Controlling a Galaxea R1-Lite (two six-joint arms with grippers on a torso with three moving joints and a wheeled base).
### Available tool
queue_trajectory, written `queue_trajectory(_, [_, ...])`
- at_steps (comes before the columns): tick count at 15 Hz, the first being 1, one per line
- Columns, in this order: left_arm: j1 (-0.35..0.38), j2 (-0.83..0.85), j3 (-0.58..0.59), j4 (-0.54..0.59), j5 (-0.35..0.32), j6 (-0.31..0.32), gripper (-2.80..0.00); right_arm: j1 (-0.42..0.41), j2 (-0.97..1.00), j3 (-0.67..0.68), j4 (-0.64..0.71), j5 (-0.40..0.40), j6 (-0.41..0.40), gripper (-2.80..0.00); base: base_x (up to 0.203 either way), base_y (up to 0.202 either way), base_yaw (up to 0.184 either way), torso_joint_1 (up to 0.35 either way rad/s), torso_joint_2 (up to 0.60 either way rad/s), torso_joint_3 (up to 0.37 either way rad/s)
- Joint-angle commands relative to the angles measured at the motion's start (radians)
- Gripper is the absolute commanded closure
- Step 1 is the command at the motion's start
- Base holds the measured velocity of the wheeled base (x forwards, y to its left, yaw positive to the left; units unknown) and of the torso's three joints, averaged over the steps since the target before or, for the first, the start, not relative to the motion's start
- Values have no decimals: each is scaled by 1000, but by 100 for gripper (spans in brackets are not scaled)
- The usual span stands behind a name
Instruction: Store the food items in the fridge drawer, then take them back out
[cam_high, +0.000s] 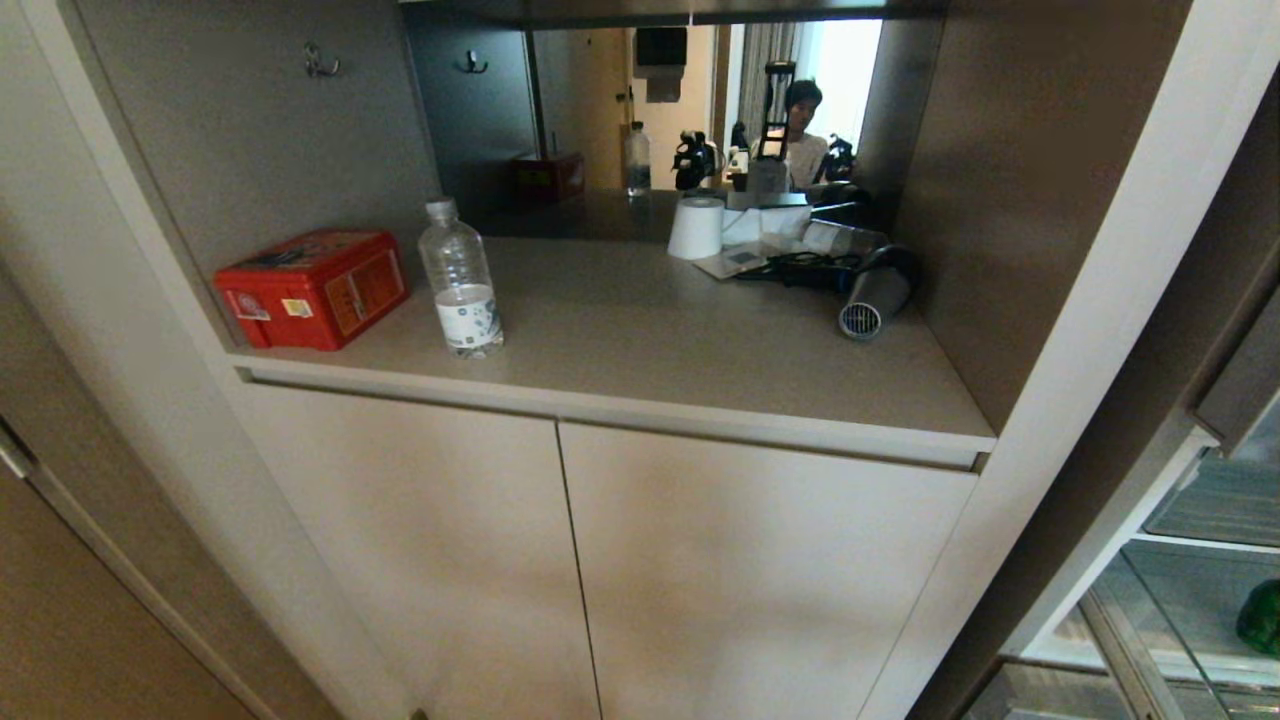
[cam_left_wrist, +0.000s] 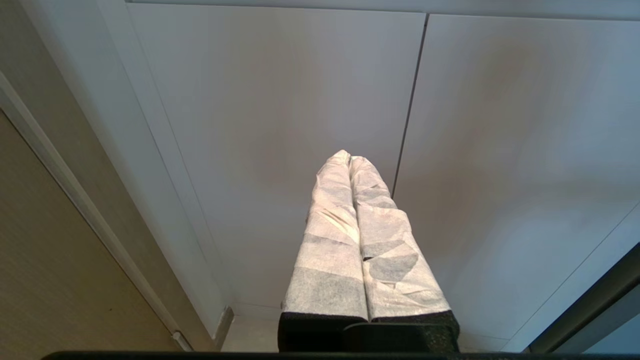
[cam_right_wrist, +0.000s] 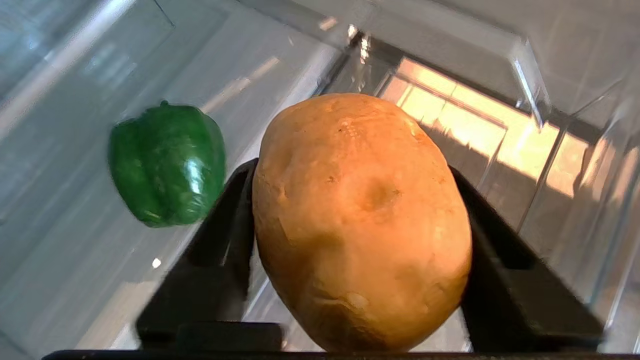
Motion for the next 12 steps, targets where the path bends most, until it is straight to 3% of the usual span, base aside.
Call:
queue_trajectory(1, [0,0,11,-1,0,0,0,-9,26,-6,-7,-1,0,-280,0,0,0,0,0,0])
queue_trajectory(8, [0,0,11,-1,0,0,0,-9,0,25,-67,17,6,-280,0,0,0,0,0,0])
queue_trajectory(9, [0,0,11,-1,0,0,0,-9,-25,40,-94,18,3,0,0,0,0,0,0,0])
queue_trajectory(12, [0,0,11,-1,0,0,0,-6,-121,63,-116,19,-5,0,0,0,0,0,0,0])
